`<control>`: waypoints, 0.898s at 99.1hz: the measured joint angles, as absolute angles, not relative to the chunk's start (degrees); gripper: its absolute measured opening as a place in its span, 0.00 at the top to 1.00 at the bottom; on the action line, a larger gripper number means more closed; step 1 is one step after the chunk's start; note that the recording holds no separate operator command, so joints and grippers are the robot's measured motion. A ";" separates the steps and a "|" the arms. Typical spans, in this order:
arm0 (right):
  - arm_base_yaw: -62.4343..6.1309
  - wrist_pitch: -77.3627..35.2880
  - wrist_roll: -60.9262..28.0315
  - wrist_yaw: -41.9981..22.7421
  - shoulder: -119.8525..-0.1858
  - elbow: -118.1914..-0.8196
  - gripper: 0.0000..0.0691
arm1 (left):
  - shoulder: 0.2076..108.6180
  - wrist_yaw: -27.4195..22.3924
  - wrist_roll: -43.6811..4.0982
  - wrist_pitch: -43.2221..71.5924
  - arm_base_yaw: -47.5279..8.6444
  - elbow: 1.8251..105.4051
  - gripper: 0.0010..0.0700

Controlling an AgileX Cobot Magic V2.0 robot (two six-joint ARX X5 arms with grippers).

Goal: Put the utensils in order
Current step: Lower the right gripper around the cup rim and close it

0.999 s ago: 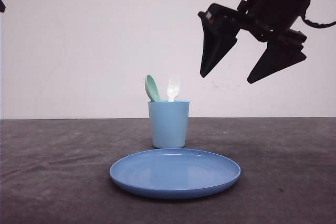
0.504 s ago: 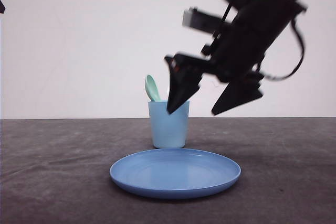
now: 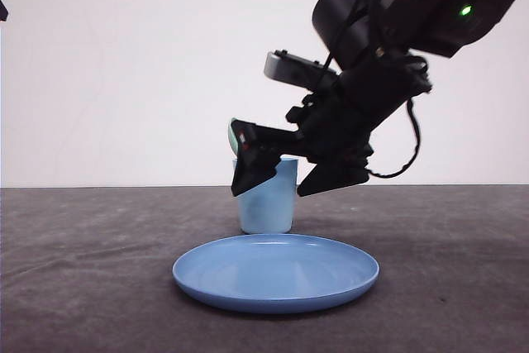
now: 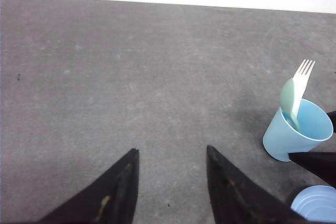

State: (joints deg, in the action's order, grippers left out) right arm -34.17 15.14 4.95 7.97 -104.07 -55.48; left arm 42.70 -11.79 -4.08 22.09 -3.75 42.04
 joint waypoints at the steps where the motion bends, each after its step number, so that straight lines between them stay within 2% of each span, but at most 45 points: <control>1: -34.17 15.14 4.95 7.97 -104.27 -55.72 0.02 | 42.70 -11.79 -4.08 22.06 -3.75 42.04 0.68; 31: -34.11 15.49 4.97 8.01 -107.59 -60.25 0.02 | 42.70 -11.79 -4.08 22.06 -3.75 42.04 0.68; 48: -34.11 15.40 4.95 7.94 -107.61 -60.25 0.27 | 42.70 -11.79 -4.05 22.06 -3.75 42.04 0.68; 55: -34.11 15.40 4.97 7.68 -107.61 -60.27 0.33 | 42.70 -11.79 -4.05 22.06 -3.75 42.04 0.68; 74: -34.13 14.79 4.95 7.51 -107.53 -60.38 0.34 | 42.70 -11.79 -4.05 22.06 -3.75 42.04 0.68; 89: -34.28 8.88 4.95 7.49 -104.71 -60.40 0.34 | 42.70 -11.79 -4.05 22.06 -3.75 42.04 0.68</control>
State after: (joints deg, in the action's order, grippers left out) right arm -34.28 8.88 4.95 7.49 -104.71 -60.40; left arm 42.70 -11.79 -4.05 22.06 -3.75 42.04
